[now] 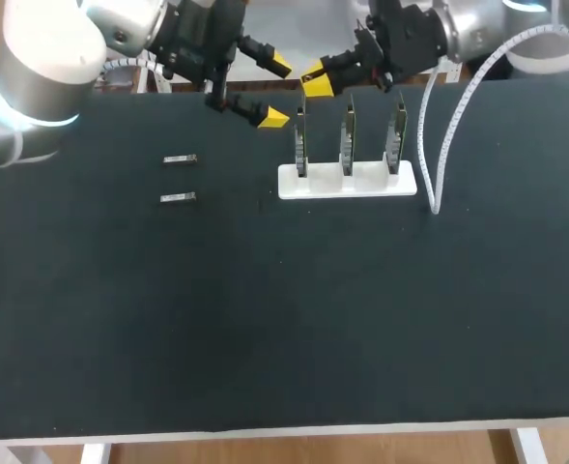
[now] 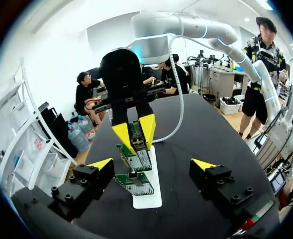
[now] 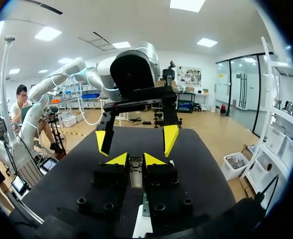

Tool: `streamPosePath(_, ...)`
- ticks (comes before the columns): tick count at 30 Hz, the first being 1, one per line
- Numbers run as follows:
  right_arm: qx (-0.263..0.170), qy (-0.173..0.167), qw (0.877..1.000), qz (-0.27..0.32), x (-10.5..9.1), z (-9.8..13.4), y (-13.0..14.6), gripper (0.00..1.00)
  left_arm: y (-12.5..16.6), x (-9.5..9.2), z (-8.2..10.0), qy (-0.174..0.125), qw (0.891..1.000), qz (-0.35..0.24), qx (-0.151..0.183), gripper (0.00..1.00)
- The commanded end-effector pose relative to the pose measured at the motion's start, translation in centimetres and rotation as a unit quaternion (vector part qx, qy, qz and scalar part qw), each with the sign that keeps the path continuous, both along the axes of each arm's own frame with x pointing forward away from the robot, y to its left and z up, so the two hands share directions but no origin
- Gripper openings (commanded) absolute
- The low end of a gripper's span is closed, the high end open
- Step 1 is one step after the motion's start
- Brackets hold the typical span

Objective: Pick up the optical module with the left hand, and insert it into the network port with the right hand.

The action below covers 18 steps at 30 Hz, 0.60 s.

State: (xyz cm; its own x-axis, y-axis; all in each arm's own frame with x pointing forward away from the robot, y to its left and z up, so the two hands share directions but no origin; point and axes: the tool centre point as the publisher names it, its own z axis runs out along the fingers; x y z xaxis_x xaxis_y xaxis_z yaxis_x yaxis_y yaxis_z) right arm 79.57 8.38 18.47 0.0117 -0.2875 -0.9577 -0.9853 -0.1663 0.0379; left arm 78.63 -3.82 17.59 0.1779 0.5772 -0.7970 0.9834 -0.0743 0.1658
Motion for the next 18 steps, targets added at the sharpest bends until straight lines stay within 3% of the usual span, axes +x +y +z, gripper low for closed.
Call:
streamPosePath(1, -0.002, 0.003, 1.0, 0.011, 1.09, -0.02, 0.25, 0.0, -0.08, 0.18, 0.08, 0.002, 1.0, -0.001, 0.003, 1.0)
streamPosePath(18, -0.01, 0.009, 1.0, 0.013, 1.35, -0.48, 0.54, 0.0, -0.08, 0.18, 0.08, 0.002, 1.0, -0.001, 0.003, 1.0)
